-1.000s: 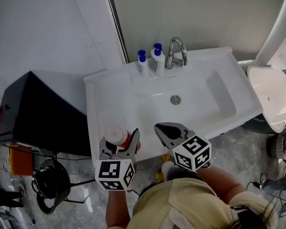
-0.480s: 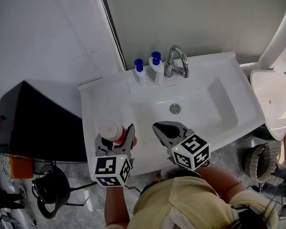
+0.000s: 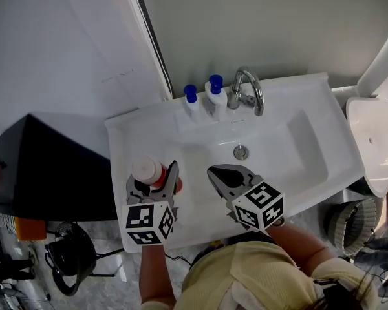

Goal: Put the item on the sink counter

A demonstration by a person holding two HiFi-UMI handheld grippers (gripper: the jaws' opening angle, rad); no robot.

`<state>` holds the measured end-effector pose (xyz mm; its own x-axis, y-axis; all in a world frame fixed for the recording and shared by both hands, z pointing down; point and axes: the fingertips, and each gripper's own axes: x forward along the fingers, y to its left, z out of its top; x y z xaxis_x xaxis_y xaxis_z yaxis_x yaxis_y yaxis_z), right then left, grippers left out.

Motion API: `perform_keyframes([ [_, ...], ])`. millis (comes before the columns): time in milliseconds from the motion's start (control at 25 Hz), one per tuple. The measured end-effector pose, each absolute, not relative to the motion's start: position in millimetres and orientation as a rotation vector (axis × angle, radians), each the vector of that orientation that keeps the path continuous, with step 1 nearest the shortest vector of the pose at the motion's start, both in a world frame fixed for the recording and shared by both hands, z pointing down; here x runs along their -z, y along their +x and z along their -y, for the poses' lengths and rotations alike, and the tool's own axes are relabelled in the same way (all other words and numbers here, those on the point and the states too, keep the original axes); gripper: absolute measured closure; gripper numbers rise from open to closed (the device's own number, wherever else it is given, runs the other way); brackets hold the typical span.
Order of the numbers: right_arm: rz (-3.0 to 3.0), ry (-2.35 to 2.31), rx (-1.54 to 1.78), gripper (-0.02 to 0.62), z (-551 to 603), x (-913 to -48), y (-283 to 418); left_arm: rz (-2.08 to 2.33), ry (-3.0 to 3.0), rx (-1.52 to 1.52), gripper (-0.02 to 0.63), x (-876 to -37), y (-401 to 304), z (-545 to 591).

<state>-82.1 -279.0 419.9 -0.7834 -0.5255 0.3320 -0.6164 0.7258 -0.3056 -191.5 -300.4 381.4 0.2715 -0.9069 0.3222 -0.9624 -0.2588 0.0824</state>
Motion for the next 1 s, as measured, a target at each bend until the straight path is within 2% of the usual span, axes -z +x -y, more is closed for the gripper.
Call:
perform_keyframes([
  [1000, 2.663, 0.866, -0.666, 0.572, 325.8, -449.1, -87.7, 1.803, 2.25, -0.34, 0.293, -397.5, -227.6, 418.6],
])
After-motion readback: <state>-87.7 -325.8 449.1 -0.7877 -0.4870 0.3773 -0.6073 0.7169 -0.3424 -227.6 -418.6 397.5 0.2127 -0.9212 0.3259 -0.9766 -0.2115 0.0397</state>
